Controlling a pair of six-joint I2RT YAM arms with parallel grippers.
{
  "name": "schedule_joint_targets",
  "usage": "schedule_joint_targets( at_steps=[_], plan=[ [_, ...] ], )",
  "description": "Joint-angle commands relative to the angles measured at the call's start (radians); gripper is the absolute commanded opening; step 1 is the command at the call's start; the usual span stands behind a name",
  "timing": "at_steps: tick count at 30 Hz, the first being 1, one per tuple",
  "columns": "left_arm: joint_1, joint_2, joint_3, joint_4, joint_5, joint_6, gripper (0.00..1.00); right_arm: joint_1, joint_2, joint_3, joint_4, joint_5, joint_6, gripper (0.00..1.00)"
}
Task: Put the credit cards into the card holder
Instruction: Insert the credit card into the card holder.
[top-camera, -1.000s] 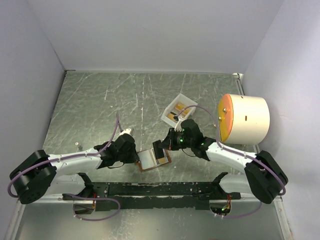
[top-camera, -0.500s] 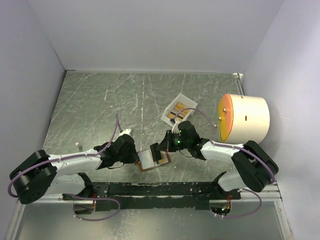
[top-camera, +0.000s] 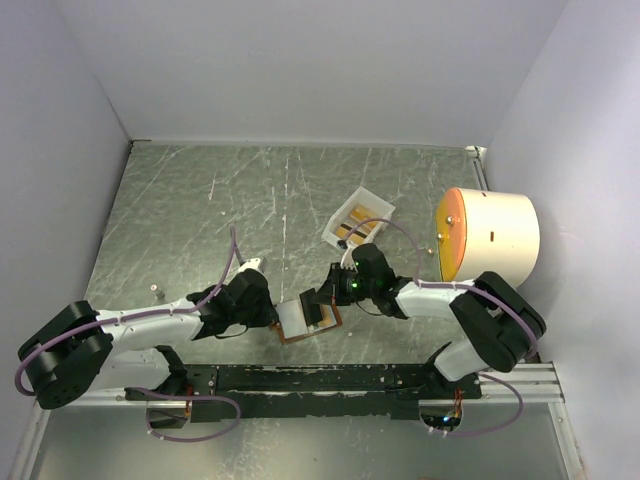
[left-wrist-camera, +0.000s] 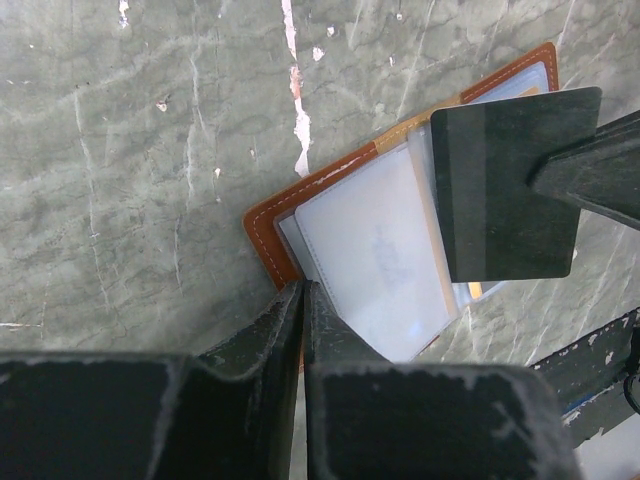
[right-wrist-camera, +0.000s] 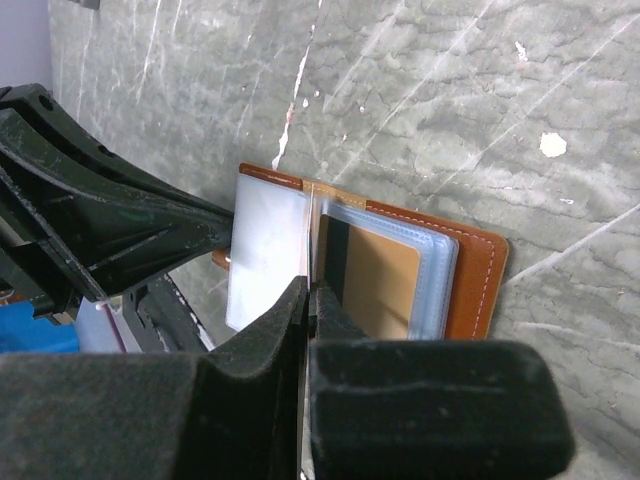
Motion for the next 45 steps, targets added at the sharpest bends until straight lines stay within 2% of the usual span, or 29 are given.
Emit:
schedule_joint_targets(
  at_steps=[1,6,16,31,45],
  plan=[
    [-0.002,0.016,-0.017,-0.021,-0.028,0.013,0.16,0.006,0.023,0.001,0.049,0.002,0.005,0.00],
    [-0.002,0.013,-0.016,-0.024,-0.031,0.013,0.16,0.007,0.028,0.015,0.041,-0.002,0.024,0.00],
    [-0.002,-0.004,-0.019,-0.032,-0.036,0.014,0.16,0.006,-0.063,0.044,-0.058,0.066,0.008,0.00],
    [-0.003,-0.008,-0.026,-0.018,-0.024,0.016,0.17,0.006,0.040,0.009,0.096,-0.019,0.072,0.00],
    [-0.002,-0.007,-0.025,-0.022,-0.028,0.014,0.16,0.006,0.023,-0.025,0.098,0.051,0.005,0.00]
  ],
)
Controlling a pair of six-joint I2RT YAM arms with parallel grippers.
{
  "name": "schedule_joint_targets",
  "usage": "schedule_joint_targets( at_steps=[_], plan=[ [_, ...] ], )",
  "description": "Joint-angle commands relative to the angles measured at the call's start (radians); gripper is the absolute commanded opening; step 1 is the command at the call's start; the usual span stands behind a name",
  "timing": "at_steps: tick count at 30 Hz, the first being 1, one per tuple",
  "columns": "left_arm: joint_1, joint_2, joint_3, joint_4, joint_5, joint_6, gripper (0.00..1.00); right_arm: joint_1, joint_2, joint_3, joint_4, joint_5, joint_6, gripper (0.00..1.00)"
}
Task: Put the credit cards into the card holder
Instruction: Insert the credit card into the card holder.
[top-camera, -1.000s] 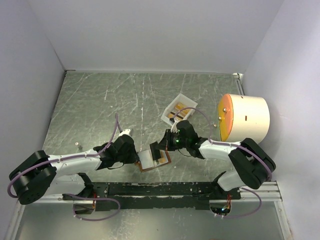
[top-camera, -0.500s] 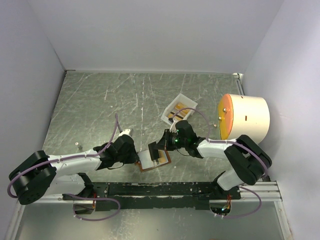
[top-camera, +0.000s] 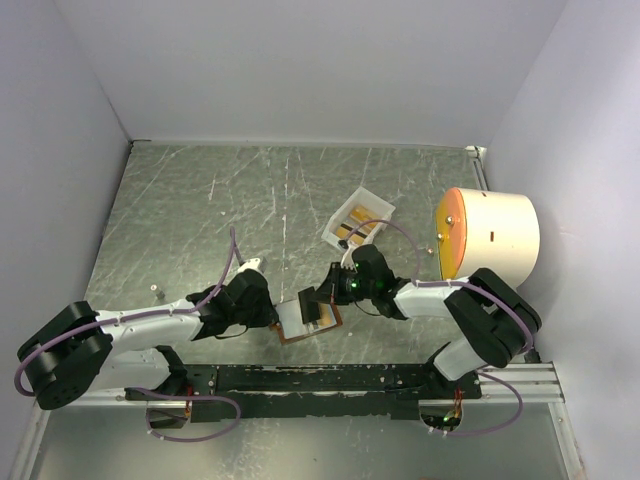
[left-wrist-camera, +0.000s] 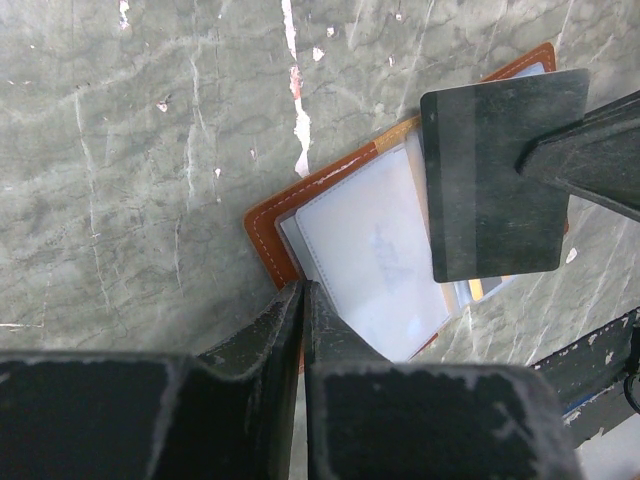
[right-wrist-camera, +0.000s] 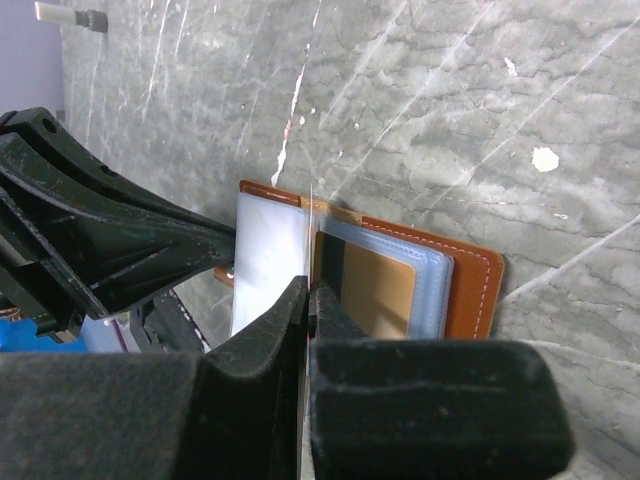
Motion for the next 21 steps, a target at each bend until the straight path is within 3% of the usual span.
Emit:
schedule_joint_targets(
  at_steps=[1,21],
  plan=[
    [-0.003,-0.006,-0.021,-0.027,-0.025,0.012,0.16,0.006,-0.016,-0.006,0.008,0.043,-0.040,0.00],
    [-0.003,0.004,-0.013,-0.025,-0.016,0.017,0.16,0.004,0.020,0.048,0.008,0.060,-0.072,0.00]
  ],
)
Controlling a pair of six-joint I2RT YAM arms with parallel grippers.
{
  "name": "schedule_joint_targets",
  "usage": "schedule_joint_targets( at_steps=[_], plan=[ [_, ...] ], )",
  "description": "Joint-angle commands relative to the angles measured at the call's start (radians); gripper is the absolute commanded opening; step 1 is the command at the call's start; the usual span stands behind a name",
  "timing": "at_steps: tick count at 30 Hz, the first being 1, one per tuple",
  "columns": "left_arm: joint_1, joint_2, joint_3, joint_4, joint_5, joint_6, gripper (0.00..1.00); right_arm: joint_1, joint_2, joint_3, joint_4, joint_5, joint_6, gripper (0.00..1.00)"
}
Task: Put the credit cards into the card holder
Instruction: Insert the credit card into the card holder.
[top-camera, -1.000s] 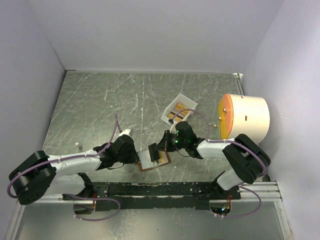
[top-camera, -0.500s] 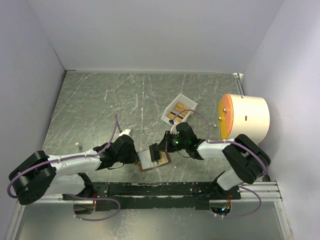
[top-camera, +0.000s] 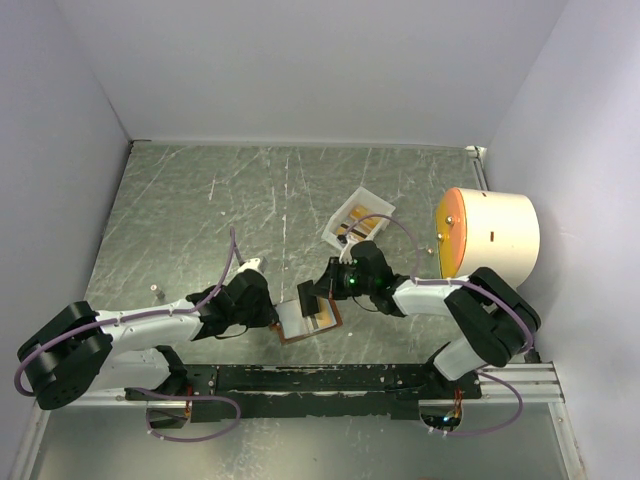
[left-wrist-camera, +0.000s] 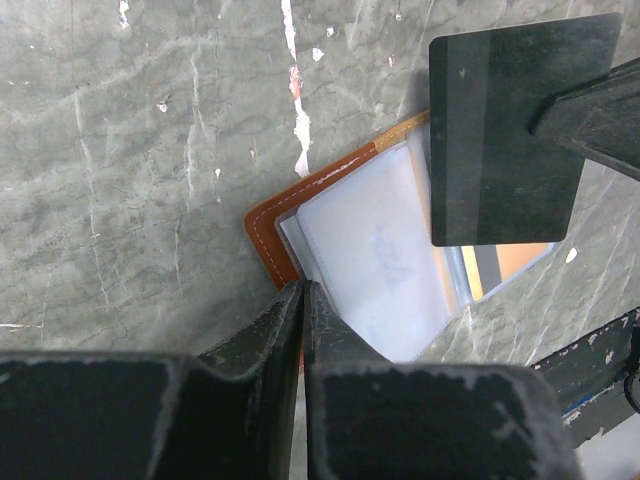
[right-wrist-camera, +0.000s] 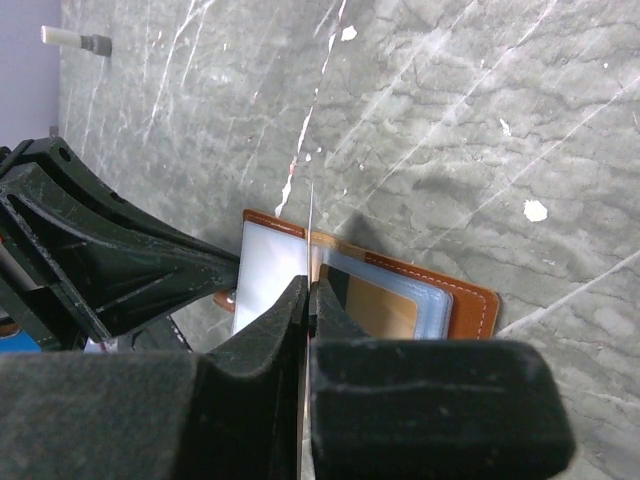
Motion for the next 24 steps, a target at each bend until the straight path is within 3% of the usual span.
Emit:
schedule_joint_targets(
  at_steps=[1,24],
  plan=[
    [-0.003,0.005,-0.011,-0.028,-0.016,0.017,0.16,0.004,0.020,0.015,0.005,0.016,-0.036,0.00],
    [-0.003,0.048,0.001,-0.020,-0.012,0.017,0.16,0.005,0.021,-0.112,0.126,-0.109,0.039,0.00]
  ],
)
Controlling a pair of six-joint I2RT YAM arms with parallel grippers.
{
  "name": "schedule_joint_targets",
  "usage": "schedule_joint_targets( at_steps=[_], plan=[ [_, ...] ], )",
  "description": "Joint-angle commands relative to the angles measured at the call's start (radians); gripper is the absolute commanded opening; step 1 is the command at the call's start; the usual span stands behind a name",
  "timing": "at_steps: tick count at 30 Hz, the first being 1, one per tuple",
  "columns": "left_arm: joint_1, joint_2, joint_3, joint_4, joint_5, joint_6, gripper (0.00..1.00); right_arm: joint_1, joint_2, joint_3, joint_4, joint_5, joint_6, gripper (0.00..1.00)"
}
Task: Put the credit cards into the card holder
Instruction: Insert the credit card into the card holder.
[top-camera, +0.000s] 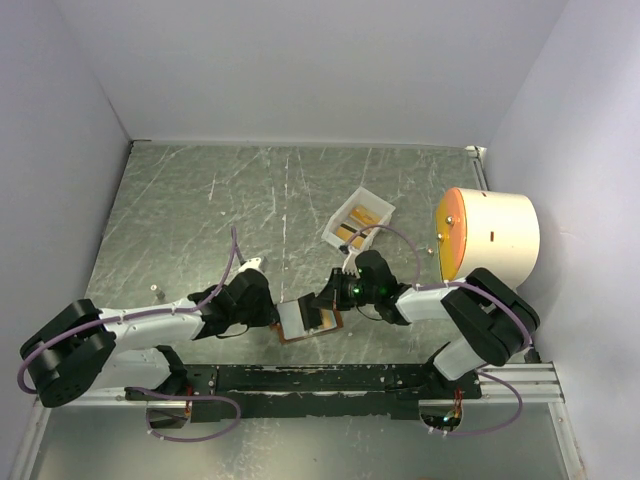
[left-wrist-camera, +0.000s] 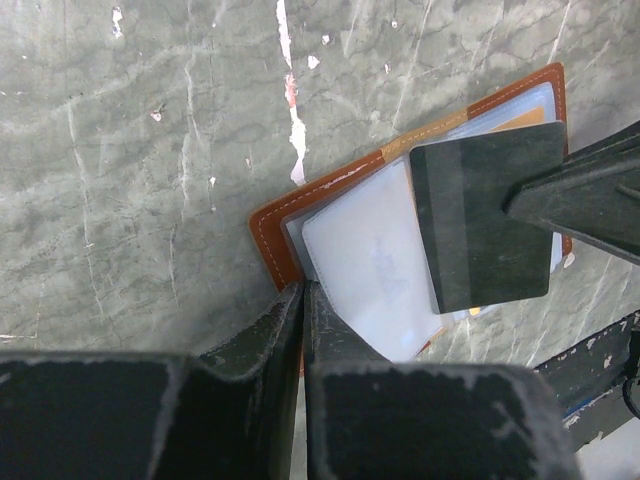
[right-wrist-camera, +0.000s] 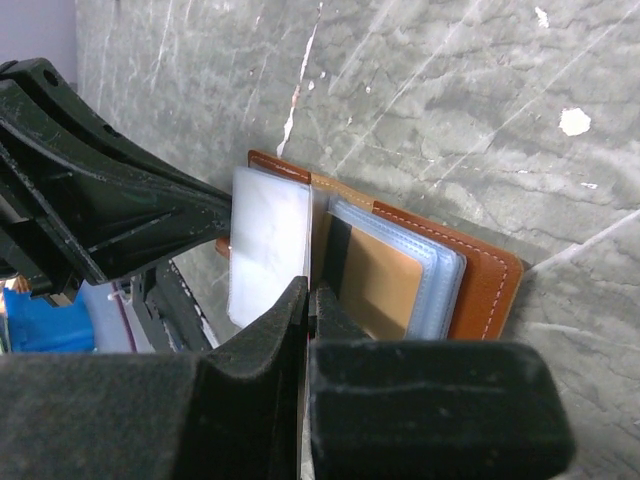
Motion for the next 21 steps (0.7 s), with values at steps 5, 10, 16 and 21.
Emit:
schedule_joint_targets(
  at_steps=[5,10,16,21],
  plan=[
    [-0.003,0.032,-0.001,-0.037,-0.013,0.013,0.16,0.006,0.038,-0.020,0.049,-0.040,0.020,0.00],
    [-0.002,0.032,-0.005,-0.031,-0.013,0.008,0.16,0.005,0.041,-0.013,0.021,-0.017,0.039,0.00],
    [-0.003,0.033,-0.006,-0.030,-0.008,0.009,0.16,0.007,0.051,-0.008,0.000,-0.008,0.066,0.00],
    [-0.003,0.036,-0.003,-0.030,-0.007,0.008,0.16,0.011,0.071,-0.007,0.009,-0.011,0.085,0.00]
  ],
)
